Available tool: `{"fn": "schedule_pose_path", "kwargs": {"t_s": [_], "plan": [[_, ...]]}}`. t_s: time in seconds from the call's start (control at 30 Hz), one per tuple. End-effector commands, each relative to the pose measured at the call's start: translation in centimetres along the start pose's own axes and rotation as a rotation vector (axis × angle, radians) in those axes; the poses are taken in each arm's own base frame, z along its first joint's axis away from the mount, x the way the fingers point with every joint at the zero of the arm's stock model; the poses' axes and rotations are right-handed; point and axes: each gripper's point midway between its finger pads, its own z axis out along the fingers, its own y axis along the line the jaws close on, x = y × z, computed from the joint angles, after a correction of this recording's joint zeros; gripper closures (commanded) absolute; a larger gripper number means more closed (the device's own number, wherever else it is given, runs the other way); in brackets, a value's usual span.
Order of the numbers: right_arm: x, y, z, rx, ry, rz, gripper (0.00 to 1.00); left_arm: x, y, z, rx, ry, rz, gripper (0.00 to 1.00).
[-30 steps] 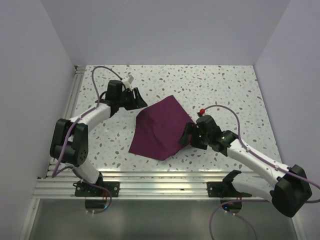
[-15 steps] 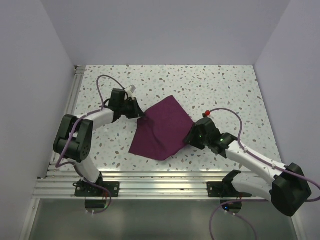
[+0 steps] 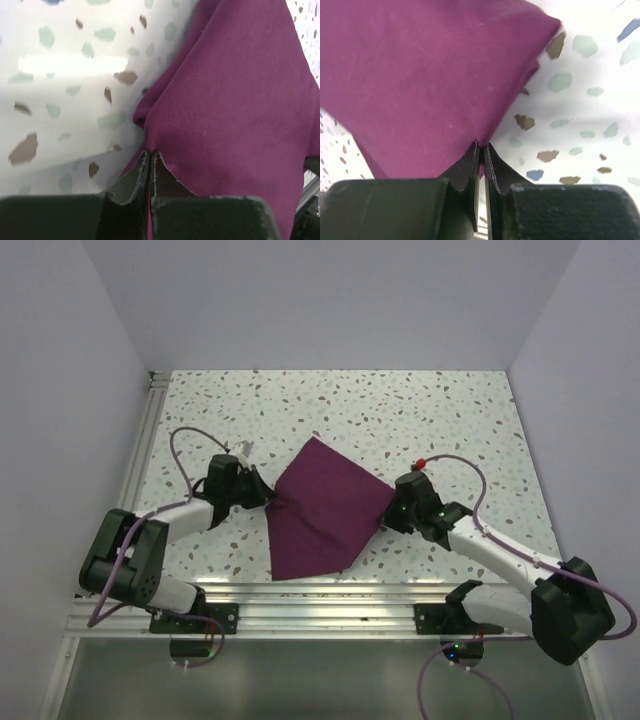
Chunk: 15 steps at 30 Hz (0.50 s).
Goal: Prepare the surgical pack
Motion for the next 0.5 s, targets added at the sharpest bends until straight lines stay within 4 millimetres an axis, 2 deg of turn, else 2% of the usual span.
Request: {"fn": "schedule_pose_path", "kwargs": {"t_s": [0.0,0.03,0.07,0.1,0.13,0.17,0.2,0.23,0.27,0.3,0.37,0.4,0.47], "plan": [[-1.8,-1.0,0.9,0.039,-0.037,-0.027,0.94,0.6,0.2,-1.4,-0.021,-0.087,-0.032,1.0],[-2.3,-0.8,1.0,0.036,-0.041,-0.025,0.96,0.7,0.5,-1.7,-0.045,-0.116,-0.051,1.0],[-3.1,-1.1,1.3,0.038,-0.049,-0.008,0.99,2.9,1.1,-2.1,-0.062,-0.1,-0.06,1.0],[-3.4,-1.3,1.9,0.047,-0.043,-0.014,0.99,2.3,0.2,-2.9,-0.024,-0.164,-0.058,1.0],[-4.0,-1.0,2.2,0.037,-0.041,-0.011,0.99,2.5,0.6,-3.3,-0.041,-0.2,-0.096,1.0],[-4.6,-0.9,2.5,0.023,-0.038,0.002,0.96,4.5,1.5,-3.6,-0.06,-0.183,-0.105,1.0],[-4.8,-0.9,2.8,0.023,-0.024,-0.018,0.93,4.4,1.3,-4.2,-0.045,-0.216,-0.113,1.0],[-5.3,-0.5,3.5,0.027,-0.005,-0.032,0.89,4.6,1.6,-4.5,-0.055,-0.234,-0.141,1.0],[-5.1,-0.6,3.6,0.039,0.022,-0.047,0.77,6.0,2.0,-4.6,-0.055,-0.217,-0.142,1.0],[-4.9,-0.3,3.7,0.023,0.046,-0.075,0.72,6.0,1.5,-5.0,-0.032,-0.228,-0.141,1.0],[-4.8,0.3,3.6,-0.017,0.044,-0.08,0.59,6.3,1.8,-5.3,-0.054,-0.251,-0.141,1.0],[-4.8,0.3,3.4,-0.03,0.035,-0.084,0.46,6.5,1.8,-5.4,-0.06,-0.25,-0.136,1.0],[-4.8,0.6,2.7,-0.069,0.013,-0.093,0.36,6.5,1.8,-5.4,-0.065,-0.248,-0.13,1.0]]}}
